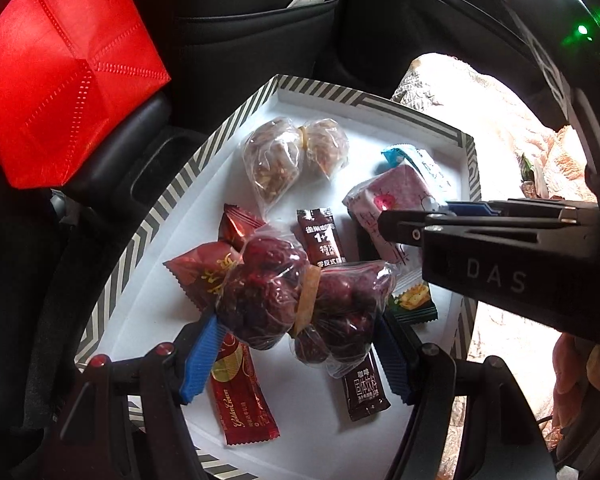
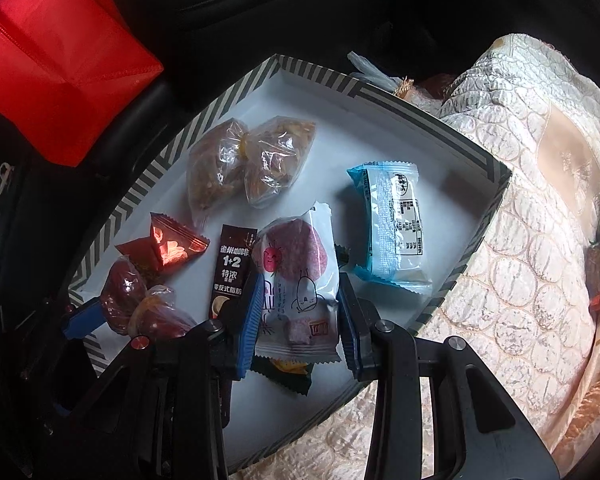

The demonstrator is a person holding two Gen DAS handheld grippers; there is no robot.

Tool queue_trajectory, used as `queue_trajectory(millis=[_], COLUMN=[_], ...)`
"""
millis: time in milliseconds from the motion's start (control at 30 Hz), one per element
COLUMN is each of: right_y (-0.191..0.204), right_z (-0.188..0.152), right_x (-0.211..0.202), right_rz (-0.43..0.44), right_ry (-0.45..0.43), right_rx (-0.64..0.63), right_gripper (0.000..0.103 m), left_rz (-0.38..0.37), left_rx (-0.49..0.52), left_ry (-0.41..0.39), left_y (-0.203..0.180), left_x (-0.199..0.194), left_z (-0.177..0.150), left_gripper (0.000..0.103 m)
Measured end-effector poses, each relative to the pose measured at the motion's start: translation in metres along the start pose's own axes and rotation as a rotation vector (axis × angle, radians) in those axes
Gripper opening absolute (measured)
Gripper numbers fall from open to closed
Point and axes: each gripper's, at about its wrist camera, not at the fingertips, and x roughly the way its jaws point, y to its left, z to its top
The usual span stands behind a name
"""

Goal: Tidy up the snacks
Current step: 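Carry the dates bag and cake packet into the tray and open both tools, then move both tools back to the last snacks on the cloth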

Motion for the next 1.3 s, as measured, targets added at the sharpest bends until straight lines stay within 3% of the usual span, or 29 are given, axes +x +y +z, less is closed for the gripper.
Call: queue_trajectory(millis=[133,267,600,700,867,1300], right_y=[-0.002,-0.001,-0.008,-0.013,-0.026,-0.094], right_z=[-0.002,-0.004,-0.011,-0.017,-0.026,-0.06], right_x=[0.0,-0.004,-0.034,-0.048,-0.065,-0.112], right_rz=[0.004,-0.037,-0.039,-0.035,-0.043,-0.091], right_ry=[0.008,0.004,-0.048,-0.07,-0.089,-0.153], right_rx=[-0.004,-0.019,-0.004,0.009,0.027,0.14], right_gripper=[0.038,0.054,0.054,0.054,0.054,0.054], left_rz=[0.009,0.014,0.024,0.026,-0.008,-0.042], left_rx=[-0.008,-0.018,-0.034,-0.031,-0.025,0.014], left_ry=[0.012,0.022,0.015,-0.026,-0.057,-0.055], left_y=[0.002,0.003,0.005,0.003,-0.004,-0.039], left_x=[0.003,0.005,-0.005,-0.017,-0.035,-0.043], left_z=[0.0,0.0,0.002,0.004,0.01,0.014], left_gripper=[0.073,0.073,0.076,0.083,0.085,0.087])
